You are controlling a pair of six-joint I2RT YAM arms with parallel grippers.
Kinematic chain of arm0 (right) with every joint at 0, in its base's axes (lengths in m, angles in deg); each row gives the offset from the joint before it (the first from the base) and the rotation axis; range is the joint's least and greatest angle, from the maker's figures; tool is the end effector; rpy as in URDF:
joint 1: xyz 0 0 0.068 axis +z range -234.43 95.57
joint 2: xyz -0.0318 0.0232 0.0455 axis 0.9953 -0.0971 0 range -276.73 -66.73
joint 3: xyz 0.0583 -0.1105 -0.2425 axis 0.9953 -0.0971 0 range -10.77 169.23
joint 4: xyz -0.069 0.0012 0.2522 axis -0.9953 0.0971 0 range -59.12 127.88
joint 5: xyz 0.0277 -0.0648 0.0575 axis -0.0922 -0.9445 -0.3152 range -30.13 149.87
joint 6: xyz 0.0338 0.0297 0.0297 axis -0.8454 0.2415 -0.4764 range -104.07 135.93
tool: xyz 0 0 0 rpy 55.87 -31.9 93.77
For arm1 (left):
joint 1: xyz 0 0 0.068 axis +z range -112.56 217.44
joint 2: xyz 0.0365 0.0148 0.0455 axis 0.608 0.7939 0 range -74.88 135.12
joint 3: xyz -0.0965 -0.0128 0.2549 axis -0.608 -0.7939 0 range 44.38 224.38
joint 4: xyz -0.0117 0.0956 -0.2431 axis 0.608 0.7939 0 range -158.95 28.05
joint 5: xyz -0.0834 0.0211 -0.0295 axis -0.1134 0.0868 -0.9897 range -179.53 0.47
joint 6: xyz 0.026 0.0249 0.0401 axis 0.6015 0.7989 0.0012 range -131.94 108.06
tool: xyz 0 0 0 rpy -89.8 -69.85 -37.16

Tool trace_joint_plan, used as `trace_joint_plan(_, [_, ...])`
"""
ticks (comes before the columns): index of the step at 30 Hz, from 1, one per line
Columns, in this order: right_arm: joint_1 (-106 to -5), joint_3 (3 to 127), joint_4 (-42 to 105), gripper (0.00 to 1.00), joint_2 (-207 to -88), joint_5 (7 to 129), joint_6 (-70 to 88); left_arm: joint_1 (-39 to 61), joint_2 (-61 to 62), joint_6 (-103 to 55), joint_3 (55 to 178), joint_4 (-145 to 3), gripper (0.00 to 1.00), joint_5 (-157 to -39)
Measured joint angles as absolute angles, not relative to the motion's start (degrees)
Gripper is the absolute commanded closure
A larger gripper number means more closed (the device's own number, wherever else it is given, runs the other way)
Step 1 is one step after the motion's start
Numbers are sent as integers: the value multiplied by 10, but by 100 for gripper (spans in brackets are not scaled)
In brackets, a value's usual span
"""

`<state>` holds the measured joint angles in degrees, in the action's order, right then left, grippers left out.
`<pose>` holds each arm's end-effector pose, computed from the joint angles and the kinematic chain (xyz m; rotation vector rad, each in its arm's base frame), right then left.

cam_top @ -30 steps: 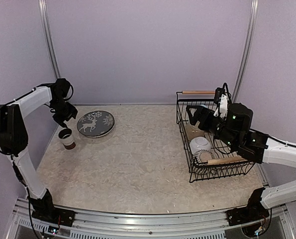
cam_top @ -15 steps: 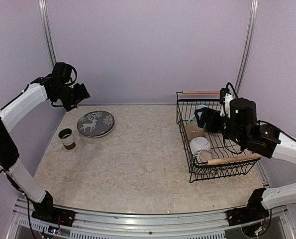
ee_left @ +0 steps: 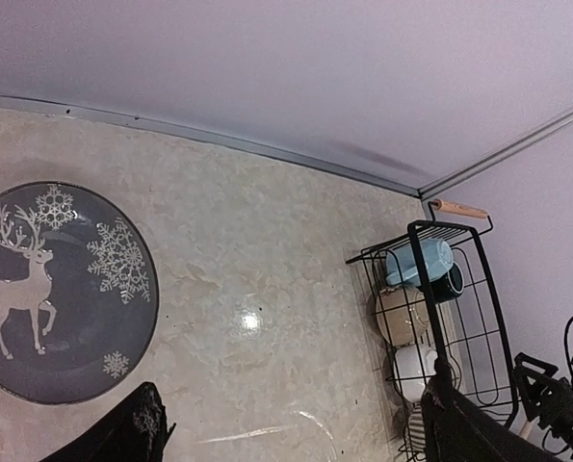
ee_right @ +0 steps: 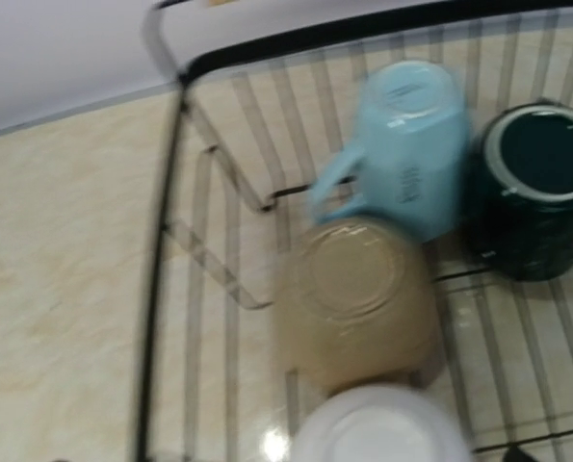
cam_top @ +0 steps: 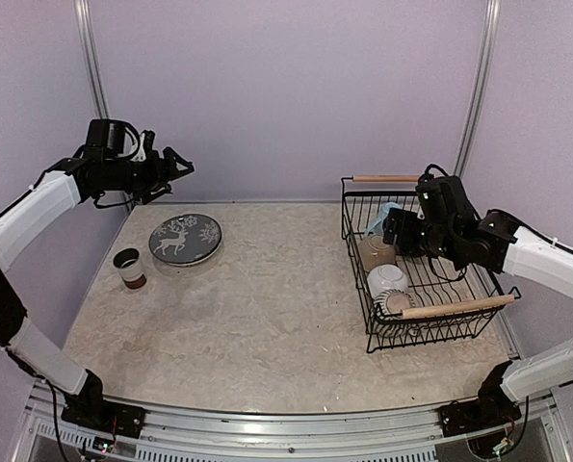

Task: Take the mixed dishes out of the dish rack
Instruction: Grab the cup from the dish rack.

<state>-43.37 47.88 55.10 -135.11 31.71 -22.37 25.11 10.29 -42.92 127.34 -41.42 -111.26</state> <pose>0.2084 0.1594 0.3177 0.2278 2.0879 0.3055 0.3273 -0.0851 0.3740 -0.1118 2.1612 -0.8445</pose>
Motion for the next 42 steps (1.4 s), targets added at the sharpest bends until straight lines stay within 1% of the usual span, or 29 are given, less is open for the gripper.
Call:
trace_joint_plan(7, [-532, 509, 551, 5, -1418, 364, -206, 251, 109, -430, 1273, -421, 10, -1153])
trace_joint_plan(10, [-563, 551, 551, 5, -1471, 382, -196, 251, 115, -430, 1273, -423, 10, -1165])
trace_joint_plan(16, [-596, 652, 553, 5, -1585, 413, -182, 258, 130, -435, 1273, -429, 8, -1191])
trace_joint_plan(21, [-604, 737, 571, 5, -1686, 430, -173, 271, 147, -441, 1273, -432, 8, -1198])
trace_joint_plan(24, [-604, 770, 583, 4, -1726, 432, -171, 271, 152, -443, 1273, -432, 8, -1202])
trace_joint_plan(27, [-607, 781, 591, 4, -1744, 431, -171, 266, 156, -447, 1273, -432, 7, -1207])
trace_joint_plan(33, [-625, 791, 597, 4, -1749, 431, -175, 240, 160, -447, 1274, -431, 1, -1208])
trace_joint_plan(42, [-646, 816, 597, 4, -1766, 430, -171, 218, 160, -447, 1277, -430, 1, -1211])
